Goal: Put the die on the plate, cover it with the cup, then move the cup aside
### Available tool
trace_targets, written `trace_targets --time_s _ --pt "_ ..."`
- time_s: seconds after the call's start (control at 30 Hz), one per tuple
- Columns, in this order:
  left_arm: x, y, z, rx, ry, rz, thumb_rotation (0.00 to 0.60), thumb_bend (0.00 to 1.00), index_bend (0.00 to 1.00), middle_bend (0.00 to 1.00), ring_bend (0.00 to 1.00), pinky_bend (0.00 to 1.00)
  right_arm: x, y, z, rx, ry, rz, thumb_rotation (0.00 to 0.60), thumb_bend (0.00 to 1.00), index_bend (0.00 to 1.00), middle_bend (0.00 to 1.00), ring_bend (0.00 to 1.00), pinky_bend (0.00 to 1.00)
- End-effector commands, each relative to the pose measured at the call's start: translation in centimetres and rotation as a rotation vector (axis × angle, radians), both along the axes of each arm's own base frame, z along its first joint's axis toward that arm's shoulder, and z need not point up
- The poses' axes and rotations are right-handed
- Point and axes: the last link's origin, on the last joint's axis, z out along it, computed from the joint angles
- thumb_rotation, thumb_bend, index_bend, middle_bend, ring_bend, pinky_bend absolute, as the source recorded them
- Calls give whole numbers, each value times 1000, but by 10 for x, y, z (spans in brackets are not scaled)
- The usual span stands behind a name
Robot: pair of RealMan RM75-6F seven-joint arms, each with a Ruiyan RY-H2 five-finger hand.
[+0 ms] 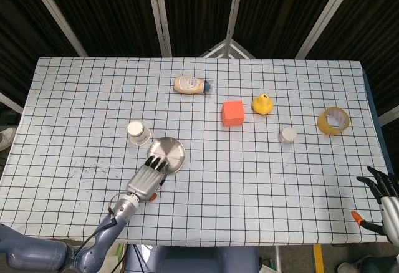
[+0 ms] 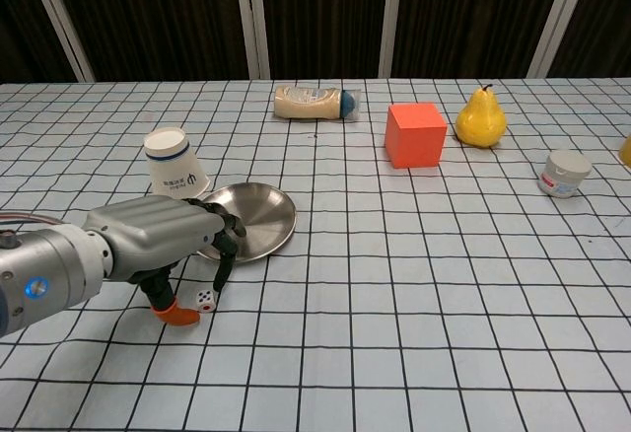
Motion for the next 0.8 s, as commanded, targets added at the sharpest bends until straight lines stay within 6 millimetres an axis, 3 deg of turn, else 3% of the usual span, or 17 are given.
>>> trace_targets --time_s 0.03,0.8 --pt "-1 0 0 2 4 0 600 373 504 77 0 0 0 0 0 -2 -2 0 600 229 228 95 86 0" --pt "-5 1 -1 2 10 11 600 465 532 85 0 0 -2 0 -1 10 -19 -9 600 229 228 95 86 0"
